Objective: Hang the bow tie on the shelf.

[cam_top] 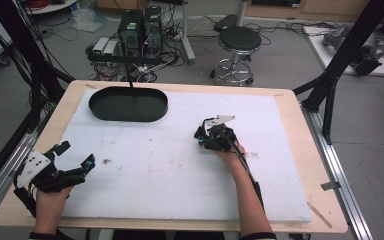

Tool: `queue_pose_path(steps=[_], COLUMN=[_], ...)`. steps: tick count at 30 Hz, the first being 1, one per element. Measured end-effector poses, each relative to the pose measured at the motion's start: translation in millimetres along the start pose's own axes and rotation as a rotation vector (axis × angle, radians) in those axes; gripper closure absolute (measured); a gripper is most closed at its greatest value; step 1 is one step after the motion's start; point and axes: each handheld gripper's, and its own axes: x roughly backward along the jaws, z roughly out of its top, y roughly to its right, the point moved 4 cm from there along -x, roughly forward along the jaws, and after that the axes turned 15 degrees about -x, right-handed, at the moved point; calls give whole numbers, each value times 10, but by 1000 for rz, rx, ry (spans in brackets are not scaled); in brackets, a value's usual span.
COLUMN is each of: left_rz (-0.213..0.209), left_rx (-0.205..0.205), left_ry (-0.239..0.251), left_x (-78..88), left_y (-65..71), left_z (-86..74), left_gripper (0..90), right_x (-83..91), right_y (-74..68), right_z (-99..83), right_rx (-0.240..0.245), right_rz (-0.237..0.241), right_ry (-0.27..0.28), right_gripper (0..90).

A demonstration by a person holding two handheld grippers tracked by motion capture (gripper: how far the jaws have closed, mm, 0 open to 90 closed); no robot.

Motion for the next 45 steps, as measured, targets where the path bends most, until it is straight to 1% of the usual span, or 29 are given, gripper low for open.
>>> queue_pose_path(steps=[1, 2, 3, 4, 6, 7, 10, 12, 14, 15, 16, 17, 18, 19, 20, 23, 25, 26, 27, 28, 32, 38, 41, 42, 43, 45], left_rz=[0, 0, 0, 0, 2, 2, 2, 1, 1, 1, 2, 2, 3, 3, 4, 4, 6, 6, 6, 6, 6, 8, 7, 6, 7, 6], left_rx=[0, 0, 0, 1, -1, 3, 4, 4, 4, 4, 4, 3, 4, 4, 3, 3, 2, 3, 3, 3, 4, 3, 3, 3, 3, 2], left_ry=[1, 1, 1, 1, 0, 2, 4, 3, 3, 3, 3, 2, 2, 3, 3, 2, 2, 4, 4, 4, 4, 6, 6, 5, 7, 7], left_x=[0, 1, 3, 4, 9, 10, 13, 15, 17, 18, 20, 22, 22, 23, 24, 26, 25, 24, 24, 24, 23, 26, 27, 28, 28, 28], left_y=[0, 0, -1, -1, -6, -7, -9, -9, -8, -8, -9, -11, -12, -13, -16, -17, -17, -15, -15, -14, -10, -11, -14, -15, -15, -14], left_z=[0, 1, 1, 1, 1, 2, 2, 1, 1, 2, 1, 1, 0, -1, -2, -4, -4, -4, -3, -3, -2, -2, -2, -2, -1, -1], left_gripper=[33, 34, 34, 34, 34, 34, 33, 33, 34, 34, 34, 34, 34, 34, 34, 34, 34, 33, 33, 33, 34, 34, 34, 33, 33, 33], right_x=[-2, -11, -11, -19, -18, -18, -21, -20, -15, 1, 1, 15, 52, 74, 74, 143, 201, 253, 253, 279, 367, 477, 521, 549, 549, 574], right_y=[-6, -15, -15, -28, -49, -49, -93, -109, -114, -121, -121, -127, -145, -154, -154, -177, -195, -215, -215, -223, -284, -435, -504, -560, -560, -616], right_z=[-4, -12, -12, -22, -22, -22, -21, -22, -20, -2, -2, 12, 50, 71, 71, 133, 182, 226, 226, 251, 365, 584, 687, 771, 771, 847], right_rx=[1, 3, 3, 5, 12, 12, 43, 50, 46, 42, 42, 42, 41, 37, 37, 40, 43, 39, 39, 40, 52, 87, 94, 97, 97, 103], right_rz=[-3, -5, -5, -17, -20, -20, -45, -60, -67, -65, -65, -58, -59, -53, -53, -58, -59, -54, -54, -50, -34, 1, 20, 34, 34, 50], right_ry=[-5, -16, -16, -26, -28, -28, -27, -27, -23, -3, -3, 11, 46, 65, 65, 116, 155, 189, 189, 206, 244, 303, 328, 343, 343, 361], right_gripper=[559, 613, 613, 655, 708, 708, 740, 747, 749, 749, 749, 748, 748, 748, 748, 746, 746, 746, 746, 745, 745, 745, 745, 745, 745, 745])
